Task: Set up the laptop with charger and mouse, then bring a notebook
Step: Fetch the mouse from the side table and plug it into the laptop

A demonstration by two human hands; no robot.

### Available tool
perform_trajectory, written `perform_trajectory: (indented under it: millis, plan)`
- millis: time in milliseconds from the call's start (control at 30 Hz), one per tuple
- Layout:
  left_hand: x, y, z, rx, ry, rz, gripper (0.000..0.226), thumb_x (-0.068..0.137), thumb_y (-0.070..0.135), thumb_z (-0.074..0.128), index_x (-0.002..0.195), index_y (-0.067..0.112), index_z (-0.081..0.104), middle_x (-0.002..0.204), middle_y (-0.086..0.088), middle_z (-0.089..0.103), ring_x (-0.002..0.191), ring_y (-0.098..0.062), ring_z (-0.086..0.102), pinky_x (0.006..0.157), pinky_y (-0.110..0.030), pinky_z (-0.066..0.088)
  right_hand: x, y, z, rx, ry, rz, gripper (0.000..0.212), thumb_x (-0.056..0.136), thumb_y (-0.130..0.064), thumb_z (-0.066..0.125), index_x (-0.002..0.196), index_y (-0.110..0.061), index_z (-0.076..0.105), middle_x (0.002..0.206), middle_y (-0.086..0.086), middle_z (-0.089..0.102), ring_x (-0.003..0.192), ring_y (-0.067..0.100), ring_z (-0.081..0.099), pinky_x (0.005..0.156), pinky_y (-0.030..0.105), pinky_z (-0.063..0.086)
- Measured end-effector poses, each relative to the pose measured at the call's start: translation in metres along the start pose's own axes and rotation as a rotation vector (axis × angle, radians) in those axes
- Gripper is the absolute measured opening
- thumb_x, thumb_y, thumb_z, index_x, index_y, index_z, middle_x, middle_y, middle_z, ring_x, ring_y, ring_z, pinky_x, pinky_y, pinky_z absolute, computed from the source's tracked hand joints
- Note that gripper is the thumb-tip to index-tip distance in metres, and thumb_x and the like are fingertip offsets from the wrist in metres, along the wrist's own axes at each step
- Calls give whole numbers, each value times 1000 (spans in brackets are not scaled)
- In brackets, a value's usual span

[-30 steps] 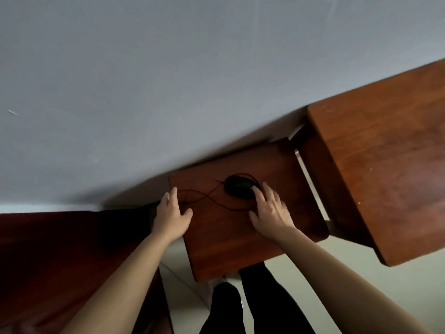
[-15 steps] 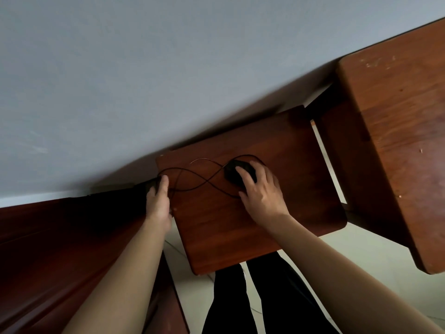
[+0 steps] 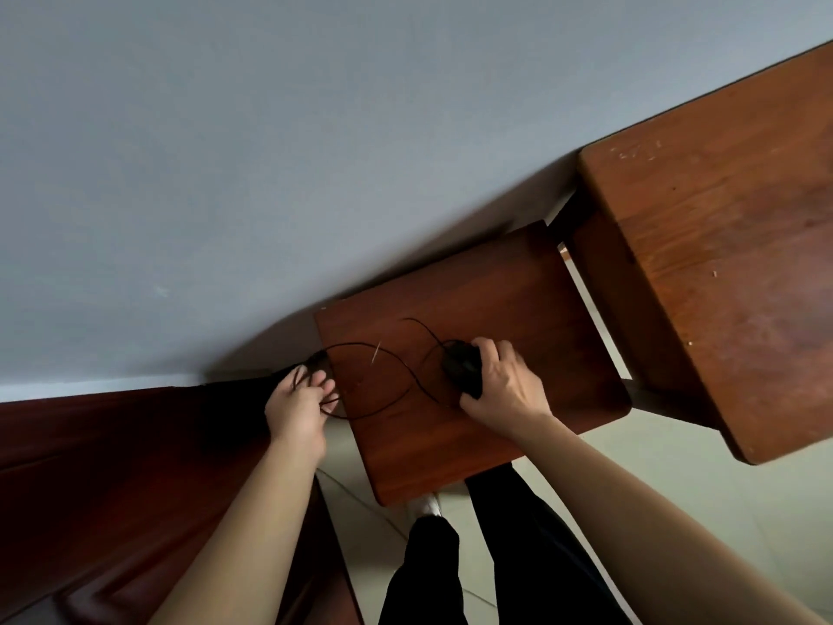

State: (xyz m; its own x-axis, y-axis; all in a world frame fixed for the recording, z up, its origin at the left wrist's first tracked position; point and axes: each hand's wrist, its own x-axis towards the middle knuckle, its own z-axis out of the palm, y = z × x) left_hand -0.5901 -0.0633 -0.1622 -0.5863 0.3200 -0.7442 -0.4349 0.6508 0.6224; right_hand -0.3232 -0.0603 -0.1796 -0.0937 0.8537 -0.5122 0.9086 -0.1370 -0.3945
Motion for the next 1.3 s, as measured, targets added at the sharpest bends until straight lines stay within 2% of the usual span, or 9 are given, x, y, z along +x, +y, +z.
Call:
perform_trajectory:
  millis: [133, 333, 567, 667, 733, 800, 900, 1067, 1300]
  plan:
    - [-44, 26, -19, -96, -205, -146, 57, 82, -22, 21, 95, 15, 62, 77, 1, 51, 72, -11, 52, 64, -25, 38, -47, -1, -20, 79, 85, 100, 91, 62, -55, 67, 142, -29, 31, 121, 2, 44, 110, 28, 54, 75, 39, 51]
    - [-126, 63, -27, -100, -577, -41, 55, 70, -16, 30, 97, 14, 67, 73, 5, 52, 64, -10, 46, 58, -26, 27, -137, 3, -60, 237, 277, 241, 90, 54, -63, 58, 135, -28, 42, 109, -7, 30, 99, 25, 58, 77, 31, 46]
    - [-245, 65, 10, -1, -876, 55, 44, 80, -10, 34, 97, 19, 64, 78, 7, 51, 66, -8, 44, 58, -26, 25, -248, 48, -116, 414, 521, 316, 76, 60, -50, 65, 130, -28, 45, 111, -8, 33, 100, 16, 49, 80, 23, 39]
    - [-312, 66, 30, 88, -983, 191, 39, 83, -8, 37, 94, 20, 62, 77, 6, 53, 68, -9, 48, 60, -26, 28, -295, 78, -145, 409, 645, 364, 77, 62, -49, 65, 133, -32, 43, 110, -7, 35, 97, 17, 50, 78, 24, 40]
    - [-363, 66, 45, 160, -1033, 384, 34, 85, -8, 40, 89, 19, 61, 76, 4, 55, 69, -11, 52, 61, -26, 33, -326, 103, -167, 376, 740, 386, 81, 62, -51, 61, 137, -34, 38, 110, -7, 36, 93, 18, 51, 72, 26, 42]
    - [-403, 65, 59, 208, -1067, 585, 32, 86, -9, 43, 94, 15, 63, 78, 2, 59, 70, -12, 56, 62, -26, 39, -345, 125, -184, 333, 813, 381, 86, 64, -49, 64, 143, -34, 33, 114, -4, 41, 96, 22, 55, 71, 27, 44]
    - [-465, 50, 91, 243, -1125, 771, 35, 89, -9, 46, 104, 16, 65, 80, 0, 63, 69, -12, 58, 58, -25, 43, -379, 171, -206, 283, 907, 381, 87, 69, -42, 71, 145, -35, 29, 119, 0, 45, 93, 27, 61, 67, 29, 44]
    - [-569, -18, 169, 232, -1166, 852, 31, 90, -4, 50, 110, 14, 65, 83, -2, 64, 70, -14, 59, 58, -27, 45, -448, 278, -238, 164, 1010, 413, 85, 70, -35, 70, 148, -29, 35, 118, 4, 48, 84, 32, 63, 63, 36, 51]
    - [-724, -140, 275, 324, -1334, 907, 30, 92, -4, 51, 92, 22, 67, 78, 2, 63, 57, -3, 60, 45, -14, 44, -554, 430, -264, 32, 1037, 613, 88, 70, -24, 67, 151, -32, 32, 118, 5, 45, 89, 30, 59, 70, 39, 55]
